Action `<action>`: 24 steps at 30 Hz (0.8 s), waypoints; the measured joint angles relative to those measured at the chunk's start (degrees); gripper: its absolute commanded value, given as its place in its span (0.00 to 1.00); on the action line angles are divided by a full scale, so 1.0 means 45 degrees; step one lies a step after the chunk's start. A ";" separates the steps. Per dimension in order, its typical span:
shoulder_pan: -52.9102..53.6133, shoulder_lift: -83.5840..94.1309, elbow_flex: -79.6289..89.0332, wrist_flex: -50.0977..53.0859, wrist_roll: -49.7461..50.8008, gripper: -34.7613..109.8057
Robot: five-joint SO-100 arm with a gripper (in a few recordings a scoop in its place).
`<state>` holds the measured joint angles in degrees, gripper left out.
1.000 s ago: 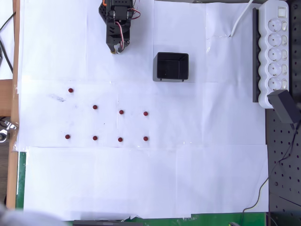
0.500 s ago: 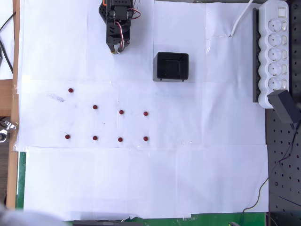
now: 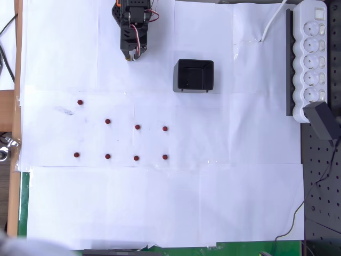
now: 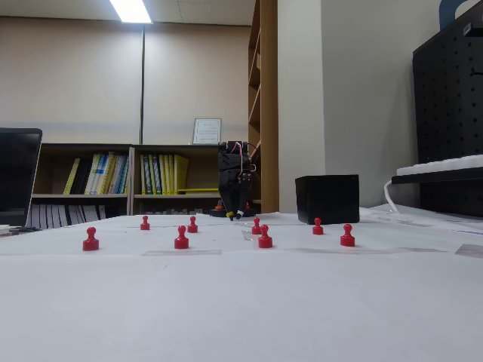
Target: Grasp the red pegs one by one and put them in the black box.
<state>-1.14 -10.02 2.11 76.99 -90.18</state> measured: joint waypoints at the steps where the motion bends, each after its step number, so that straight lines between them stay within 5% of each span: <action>1: 0.0000 0.0000 0.0000 0.0000 0.0000 0.24; 15: -0.0313 0.0059 0.0000 -0.0352 0.0918 0.26; 24: -0.1563 0.3496 0.0000 -0.6777 0.0625 0.28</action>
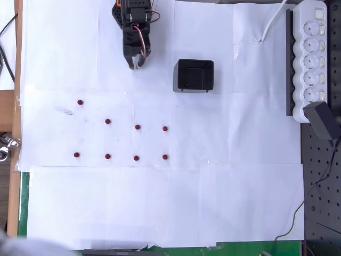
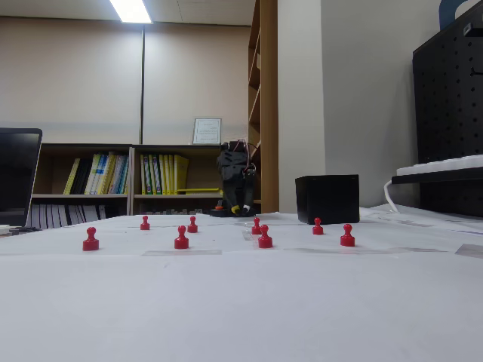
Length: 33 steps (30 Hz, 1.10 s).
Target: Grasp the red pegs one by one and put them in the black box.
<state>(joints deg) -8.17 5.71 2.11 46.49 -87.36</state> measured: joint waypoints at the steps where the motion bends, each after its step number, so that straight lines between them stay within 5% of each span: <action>1: -0.0117 0.0820 0.0000 -0.1133 0.0020 0.28; 10: -0.0859 0.7324 0.0059 -0.9531 0.0527 0.31; 33: -0.1758 1.8379 0.6328 -1.4023 0.0059 0.34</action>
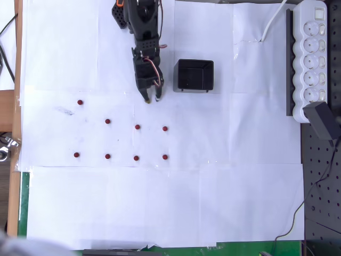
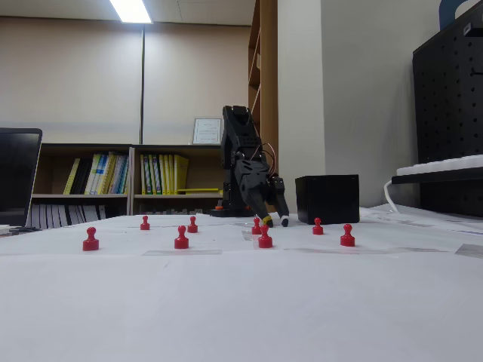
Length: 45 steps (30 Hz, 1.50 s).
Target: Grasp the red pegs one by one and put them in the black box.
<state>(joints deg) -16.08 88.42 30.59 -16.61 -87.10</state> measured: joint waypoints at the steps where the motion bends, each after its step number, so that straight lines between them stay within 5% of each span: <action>1: -0.0039 0.0234 0.0215 -0.0078 -0.0078 0.34; 45: -0.0469 0.5664 0.6758 -0.0918 -0.0098 0.35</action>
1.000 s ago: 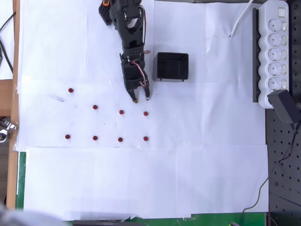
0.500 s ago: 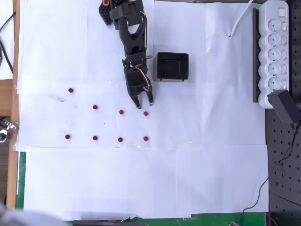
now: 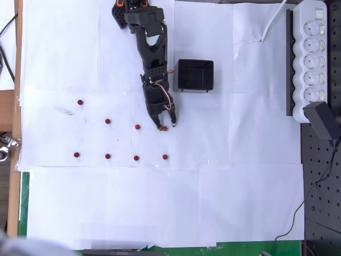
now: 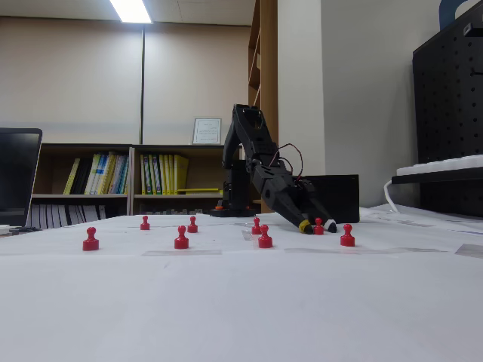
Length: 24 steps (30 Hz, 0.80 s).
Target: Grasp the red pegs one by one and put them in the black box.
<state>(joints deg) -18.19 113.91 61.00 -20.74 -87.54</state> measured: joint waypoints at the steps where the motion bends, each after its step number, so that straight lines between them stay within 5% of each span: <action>1: 0.0000 0.0000 0.0059 -0.0020 -0.0039 0.35; 24: 0.0098 -0.0156 0.0371 0.0391 -0.0527 0.24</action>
<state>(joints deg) -17.75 113.20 62.67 -18.98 -89.91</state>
